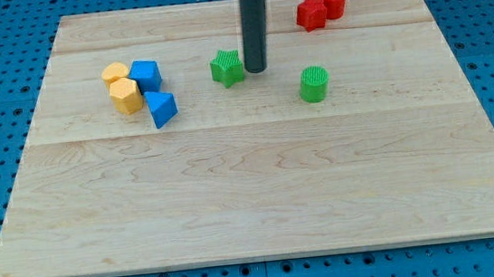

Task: Move the green star towards the top center

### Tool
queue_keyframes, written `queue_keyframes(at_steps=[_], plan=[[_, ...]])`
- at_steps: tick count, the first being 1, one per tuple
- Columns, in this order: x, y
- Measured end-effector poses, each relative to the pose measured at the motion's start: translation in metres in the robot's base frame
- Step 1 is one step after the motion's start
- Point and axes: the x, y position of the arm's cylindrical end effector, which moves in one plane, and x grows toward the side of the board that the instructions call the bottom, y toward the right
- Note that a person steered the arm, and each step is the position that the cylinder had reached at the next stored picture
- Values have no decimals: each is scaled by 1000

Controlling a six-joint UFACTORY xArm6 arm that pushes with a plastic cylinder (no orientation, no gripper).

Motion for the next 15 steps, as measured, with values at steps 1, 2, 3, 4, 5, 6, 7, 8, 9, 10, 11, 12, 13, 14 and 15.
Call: queue_keyframes(at_steps=[1, 2, 3, 4, 5, 6, 7, 8, 9, 10, 11, 12, 13, 14, 15], plan=[[0, 14], [30, 27], [28, 5], [-1, -15], [-46, -21], [-49, -8], [4, -19], [14, -79], [-23, -80], [-4, -123], [-38, -138], [-64, -71], [-71, -48], [-43, 50], [17, 78]])
